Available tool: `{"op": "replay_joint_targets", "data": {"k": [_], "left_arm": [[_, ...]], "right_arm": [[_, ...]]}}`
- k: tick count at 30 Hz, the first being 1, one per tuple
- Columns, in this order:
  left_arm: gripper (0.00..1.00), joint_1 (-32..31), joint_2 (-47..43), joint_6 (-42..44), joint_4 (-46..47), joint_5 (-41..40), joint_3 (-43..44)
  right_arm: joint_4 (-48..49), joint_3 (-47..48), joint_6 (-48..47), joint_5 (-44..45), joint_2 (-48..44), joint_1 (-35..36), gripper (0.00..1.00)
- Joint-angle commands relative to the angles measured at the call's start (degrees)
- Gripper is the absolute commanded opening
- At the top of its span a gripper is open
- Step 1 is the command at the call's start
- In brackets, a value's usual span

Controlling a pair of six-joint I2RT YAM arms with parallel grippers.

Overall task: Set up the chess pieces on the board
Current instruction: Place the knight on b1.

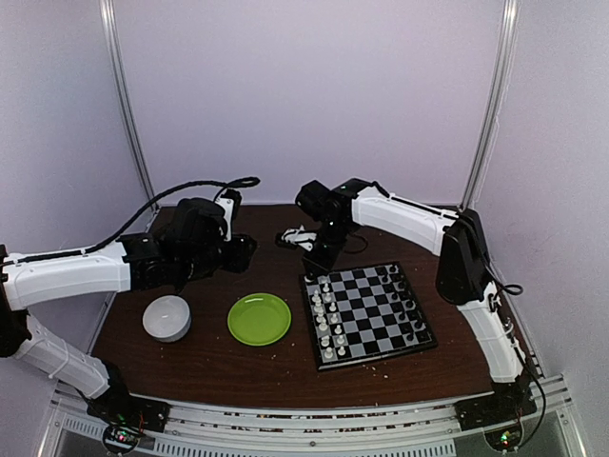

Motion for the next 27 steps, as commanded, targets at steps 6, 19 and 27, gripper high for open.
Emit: {"op": "replay_joint_targets", "data": {"k": [6, 19, 27], "left_arm": [[0.43, 0.4, -0.1, 0.4, 3.0, -0.5, 0.2], [0.43, 0.4, 0.8, 0.8, 2.9, -0.4, 0.7], [0.43, 0.4, 1.0, 0.7, 3.1, -0.2, 0.5]], "right_arm": [[-1.3, 1.7, -0.8, 1.7, 2.7, 0.5, 0.04], [-1.6, 1.6, -1.0, 2.3, 4.8, 0.5, 0.05], [-1.4, 1.6, -0.9, 3.2, 5.3, 0.4, 0.06]]}}
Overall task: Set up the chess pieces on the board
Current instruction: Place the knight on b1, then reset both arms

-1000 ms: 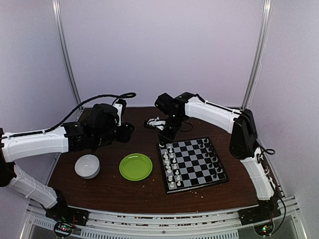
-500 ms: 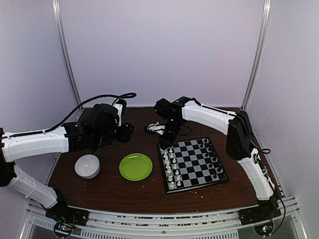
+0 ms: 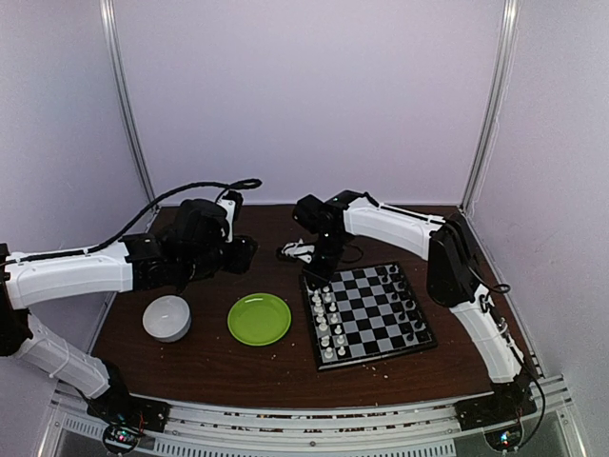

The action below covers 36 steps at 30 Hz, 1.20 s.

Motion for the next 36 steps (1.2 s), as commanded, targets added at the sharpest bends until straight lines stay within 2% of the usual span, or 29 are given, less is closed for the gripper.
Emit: {"op": "replay_joint_targets", "data": {"k": [1, 9, 22, 29, 36], "left_arm": [[0.43, 0.4, 0.4, 0.8, 3.1, -0.2, 0.6], [0.43, 0.4, 1.2, 1.5, 3.1, -0.2, 1.2], [0.43, 0.4, 2.7, 2.5, 2.4, -0.2, 2.5], [0.46, 0.6, 4.0, 4.6, -3.5, -2.0, 7.3], [0.58, 2.5, 2.1, 6.0, -10.3, -2.7, 9.7]], "right_arm": [[-0.7, 1.2, -0.2, 1.7, 0.9, 0.2, 0.08], [-0.7, 1.2, 0.2, 2.4, 0.2, 0.2, 0.2], [-1.5, 1.2, 0.7, 0.6, -8.0, -0.5, 0.24], [-1.9, -2.2, 0.5, 0.8, -16.9, -1.8, 0.26], [1.6, -14.4, 1.2, 1.7, -31.6, -5.7, 0.27]]}}
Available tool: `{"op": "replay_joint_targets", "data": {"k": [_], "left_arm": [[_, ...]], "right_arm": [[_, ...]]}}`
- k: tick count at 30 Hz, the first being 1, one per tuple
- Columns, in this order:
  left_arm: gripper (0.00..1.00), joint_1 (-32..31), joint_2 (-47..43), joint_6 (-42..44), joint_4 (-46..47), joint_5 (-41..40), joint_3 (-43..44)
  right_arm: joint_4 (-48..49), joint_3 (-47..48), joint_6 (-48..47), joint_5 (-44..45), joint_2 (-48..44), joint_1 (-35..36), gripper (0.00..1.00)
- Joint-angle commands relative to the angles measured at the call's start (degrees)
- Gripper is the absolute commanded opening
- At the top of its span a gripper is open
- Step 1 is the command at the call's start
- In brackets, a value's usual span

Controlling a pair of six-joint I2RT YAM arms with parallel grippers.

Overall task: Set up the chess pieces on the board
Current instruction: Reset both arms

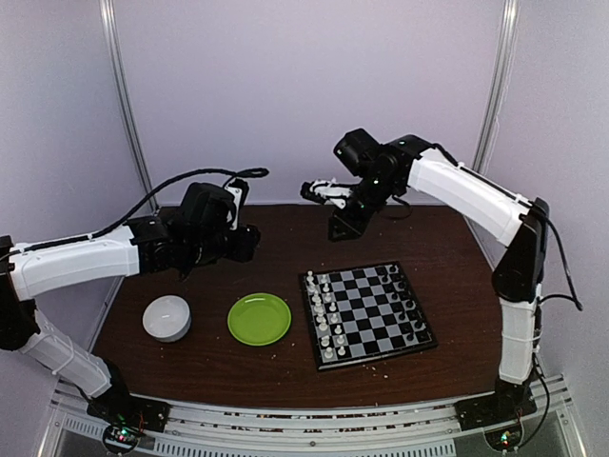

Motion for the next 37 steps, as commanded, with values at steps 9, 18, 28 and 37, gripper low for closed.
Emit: {"op": "replay_joint_targets", "data": {"k": [9, 18, 28, 37], "left_arm": [[0.85, 6.3, -5.8, 3.9, -16.9, -3.8, 6.0], [0.98, 11.5, -11.4, 8.9, -24.4, -8.6, 12.0], [0.98, 11.8, -16.7, 6.2, -22.2, -9.2, 8.5], [0.98, 11.8, -21.7, 5.5, -17.5, -10.4, 2.6]], "right_arm": [[11.3, -27.1, 2.4, 3.9, -30.9, -10.4, 0.38], [22.6, -40.4, 10.5, 0.2, -50.7, -27.3, 1.0], [37.3, -59.3, 18.5, 15.0, -68.7, -28.3, 0.99], [39.3, -63.8, 20.2, 9.8, -71.8, -31.5, 0.99]]}}
